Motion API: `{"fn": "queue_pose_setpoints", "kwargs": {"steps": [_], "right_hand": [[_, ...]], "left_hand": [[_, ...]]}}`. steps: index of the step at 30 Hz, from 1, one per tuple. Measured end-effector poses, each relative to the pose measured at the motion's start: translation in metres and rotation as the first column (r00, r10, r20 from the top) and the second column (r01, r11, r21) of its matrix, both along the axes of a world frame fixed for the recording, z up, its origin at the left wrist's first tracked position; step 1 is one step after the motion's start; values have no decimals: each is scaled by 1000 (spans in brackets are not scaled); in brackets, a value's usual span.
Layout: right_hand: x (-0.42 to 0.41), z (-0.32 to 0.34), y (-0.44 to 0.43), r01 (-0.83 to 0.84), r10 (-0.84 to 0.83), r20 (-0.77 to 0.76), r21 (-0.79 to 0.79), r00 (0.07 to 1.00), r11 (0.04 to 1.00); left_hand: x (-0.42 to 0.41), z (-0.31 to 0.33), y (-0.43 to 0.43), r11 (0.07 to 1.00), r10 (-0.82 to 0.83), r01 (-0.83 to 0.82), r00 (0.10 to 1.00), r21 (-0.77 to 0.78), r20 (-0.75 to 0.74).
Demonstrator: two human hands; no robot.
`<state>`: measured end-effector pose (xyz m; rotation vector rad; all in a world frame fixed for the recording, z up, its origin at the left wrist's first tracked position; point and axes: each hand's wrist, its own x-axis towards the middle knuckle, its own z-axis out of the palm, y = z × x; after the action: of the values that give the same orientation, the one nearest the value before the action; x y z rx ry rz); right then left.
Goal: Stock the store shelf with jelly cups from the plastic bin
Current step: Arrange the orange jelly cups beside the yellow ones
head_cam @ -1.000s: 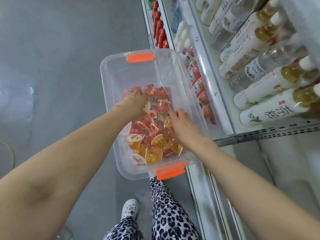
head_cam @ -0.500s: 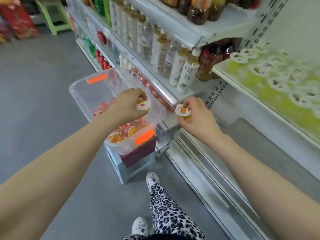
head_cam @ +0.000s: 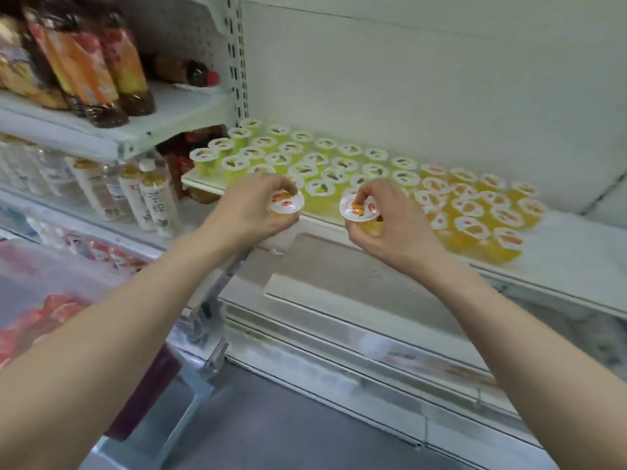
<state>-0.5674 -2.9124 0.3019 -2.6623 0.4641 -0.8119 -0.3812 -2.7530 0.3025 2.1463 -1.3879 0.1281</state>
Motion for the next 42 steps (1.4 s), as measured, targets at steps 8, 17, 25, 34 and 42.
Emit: {"fn": "queue_pose_setpoints", "kwargs": {"steps": [8,17,25,34,42], "right_hand": [[-120,48,-115,210,-209,26,-30,977,977],[-218,33,-218,433,-431,-63,38,900,901],[-225,-25,-240,413,-378,-215,157,901,897],[-212,-38,-257,372,-348,-151,170,925,913],[-225,-34,-261,313,-312,-189,-20,931,949]], "left_hand": [[-88,33,-131,986,-90,90,996,-139,5],[-161,44,-214,978,-142,148,988,-149,55],[-188,38,-232,986,-112,121,990,-112,86],[-186,32,-232,990,-82,93,992,-109,96],[-226,24,-254,959,-254,270,953,-87,163]]}}
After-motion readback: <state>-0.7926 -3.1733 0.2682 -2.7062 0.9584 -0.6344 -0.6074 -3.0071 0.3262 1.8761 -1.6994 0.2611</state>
